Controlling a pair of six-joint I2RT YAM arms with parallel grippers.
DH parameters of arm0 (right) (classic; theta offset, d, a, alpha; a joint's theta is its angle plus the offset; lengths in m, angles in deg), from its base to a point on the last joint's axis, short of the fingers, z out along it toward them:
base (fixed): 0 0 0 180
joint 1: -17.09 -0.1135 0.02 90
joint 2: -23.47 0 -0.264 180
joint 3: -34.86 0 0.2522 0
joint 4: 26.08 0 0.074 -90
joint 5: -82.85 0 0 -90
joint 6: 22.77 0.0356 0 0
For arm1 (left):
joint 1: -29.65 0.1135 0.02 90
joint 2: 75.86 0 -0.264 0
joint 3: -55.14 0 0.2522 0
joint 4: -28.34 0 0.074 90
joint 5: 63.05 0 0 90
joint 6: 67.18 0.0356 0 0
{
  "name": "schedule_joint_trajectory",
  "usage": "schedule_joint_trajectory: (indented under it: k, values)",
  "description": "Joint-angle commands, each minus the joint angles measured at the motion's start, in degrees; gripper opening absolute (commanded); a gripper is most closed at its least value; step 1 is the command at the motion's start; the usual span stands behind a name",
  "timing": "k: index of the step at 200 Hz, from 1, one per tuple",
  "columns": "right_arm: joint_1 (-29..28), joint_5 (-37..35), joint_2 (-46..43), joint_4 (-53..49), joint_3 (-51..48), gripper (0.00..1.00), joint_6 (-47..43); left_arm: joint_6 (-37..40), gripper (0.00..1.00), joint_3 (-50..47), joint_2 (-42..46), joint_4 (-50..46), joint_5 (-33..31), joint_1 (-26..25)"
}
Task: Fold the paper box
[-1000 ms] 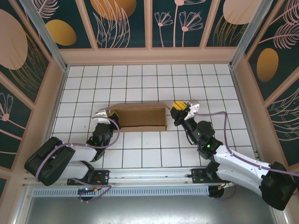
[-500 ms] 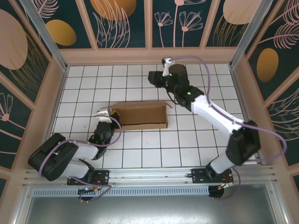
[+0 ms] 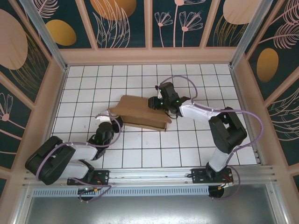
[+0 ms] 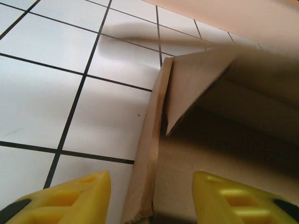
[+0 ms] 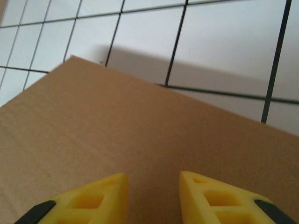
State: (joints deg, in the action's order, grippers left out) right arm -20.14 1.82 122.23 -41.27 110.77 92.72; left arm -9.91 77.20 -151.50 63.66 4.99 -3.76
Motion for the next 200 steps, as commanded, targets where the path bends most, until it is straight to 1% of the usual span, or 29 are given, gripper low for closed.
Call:
schedule_joint_trajectory:
  k: [1, 22, 50, 59, 72, 77, 94, 103, 117, 132, 148, 160, 180, 200]
  values:
    - [-0.5, -2.0, 0.5, 5.8, -2.5, 0.34, 1.3, -5.5, 0.52, 1.5, 3.6, -8.8, 0.7, -0.2]
    - [-0.2, -2.8, 1.1, 7.0, -3.1, 0.34, 0.8, -8.4, 0.52, 1.4, 7.7, -15.2, 0.4, -0.2]
    - [0.0, -3.6, 1.7, 7.7, -2.9, 0.35, 0.0, -13.9, 0.5, 0.6, 14.1, -24.3, -2.5, -0.2]
    - [-0.1, -3.9, 1.9, 7.6, -2.7, 0.35, -0.5, -17.0, 0.48, 0.6, 16.3, -29.1, -4.2, -0.2]
    - [0.0, -4.3, 2.2, 7.3, -2.6, 0.35, -1.0, -25.2, 0.43, 2.4, 19.2, -39.2, -8.0, -0.2]
    - [0.0, -4.6, 2.3, 7.0, -2.6, 0.35, -1.2, -26.2, 0.42, 3.4, 20.1, -42.3, -8.2, -0.2]
    - [0.0, -5.0, 2.8, 6.6, -2.9, 0.35, -1.7, -23.2, 0.47, 6.9, 22.6, -49.1, -6.1, -0.2]
    - [0.0, -5.1, 3.1, 6.7, -3.3, 0.35, -1.7, -23.3, 0.48, 8.6, 23.6, -52.8, -6.0, -0.2]
    - [0.0, -5.3, 3.9, 6.6, -3.9, 0.35, -2.1, -25.1, 0.49, 10.5, 25.9, -58.1, -8.1, -0.2]
    - [-0.1, -5.9, 5.1, 6.2, -4.2, 0.36, -2.3, -25.8, 0.47, 11.9, 28.8, -61.3, -11.6, -0.2]
    - [-0.4, -8.5, 6.6, 5.0, -4.3, 0.36, -2.4, -22.7, 0.46, 13.8, 31.2, -61.9, -14.2, -0.2]
    - [-0.8, -10.1, 7.7, 4.0, -4.1, 0.35, -2.7, -19.6, 0.45, 15.9, 31.8, -61.8, -14.6, -0.2]
    - [-1.1, -11.1, 9.4, 2.3, -3.6, 0.36, -3.2, -12.2, 0.44, 19.3, 30.6, -58.6, -11.0, -0.2]
    - [-1.1, -10.3, 8.5, 2.4, -3.9, 0.36, -3.4, -5.7, 0.42, 22.9, 24.4, -54.3, -4.5, -0.2]
